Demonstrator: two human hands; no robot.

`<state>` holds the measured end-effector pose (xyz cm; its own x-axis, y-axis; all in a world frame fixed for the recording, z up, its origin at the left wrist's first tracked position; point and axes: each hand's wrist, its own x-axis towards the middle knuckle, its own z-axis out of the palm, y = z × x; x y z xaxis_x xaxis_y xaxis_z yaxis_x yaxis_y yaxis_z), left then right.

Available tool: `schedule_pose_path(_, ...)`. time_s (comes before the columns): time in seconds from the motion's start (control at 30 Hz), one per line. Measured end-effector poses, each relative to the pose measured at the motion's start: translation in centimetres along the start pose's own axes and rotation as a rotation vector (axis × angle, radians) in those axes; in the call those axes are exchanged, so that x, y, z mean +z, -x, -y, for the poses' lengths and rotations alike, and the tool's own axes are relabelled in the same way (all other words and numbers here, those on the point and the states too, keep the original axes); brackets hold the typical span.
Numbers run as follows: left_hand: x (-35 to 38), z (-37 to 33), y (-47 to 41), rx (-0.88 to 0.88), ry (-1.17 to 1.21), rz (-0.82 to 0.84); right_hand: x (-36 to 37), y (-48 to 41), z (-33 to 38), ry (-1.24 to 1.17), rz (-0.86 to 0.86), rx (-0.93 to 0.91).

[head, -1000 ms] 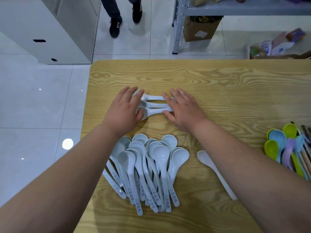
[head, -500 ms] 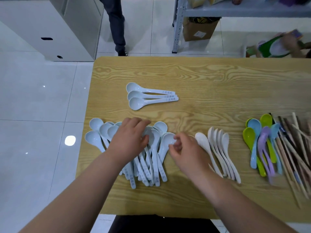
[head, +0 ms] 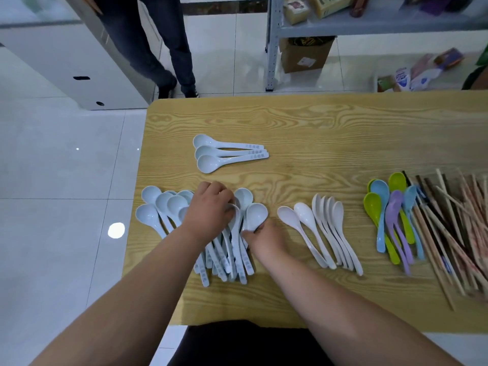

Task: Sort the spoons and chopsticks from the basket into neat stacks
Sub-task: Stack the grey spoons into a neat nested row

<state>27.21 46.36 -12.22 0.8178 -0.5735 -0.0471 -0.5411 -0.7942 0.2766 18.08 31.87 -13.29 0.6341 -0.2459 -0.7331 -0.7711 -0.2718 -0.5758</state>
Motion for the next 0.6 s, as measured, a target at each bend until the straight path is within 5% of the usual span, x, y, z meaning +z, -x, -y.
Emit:
schedule_pose_path(0.37,-4.2,-2.4,3.7,-0.402,0.742,0.171,-1.5,-0.2,-1.0,-0.004,0.011,0.03)
schedule_pose_path(0.6,-4.6,-1.4,5.7,-0.75,1.212,-0.007,-0.1,-0.8,1.3,-0.031,-0.038,0.129)
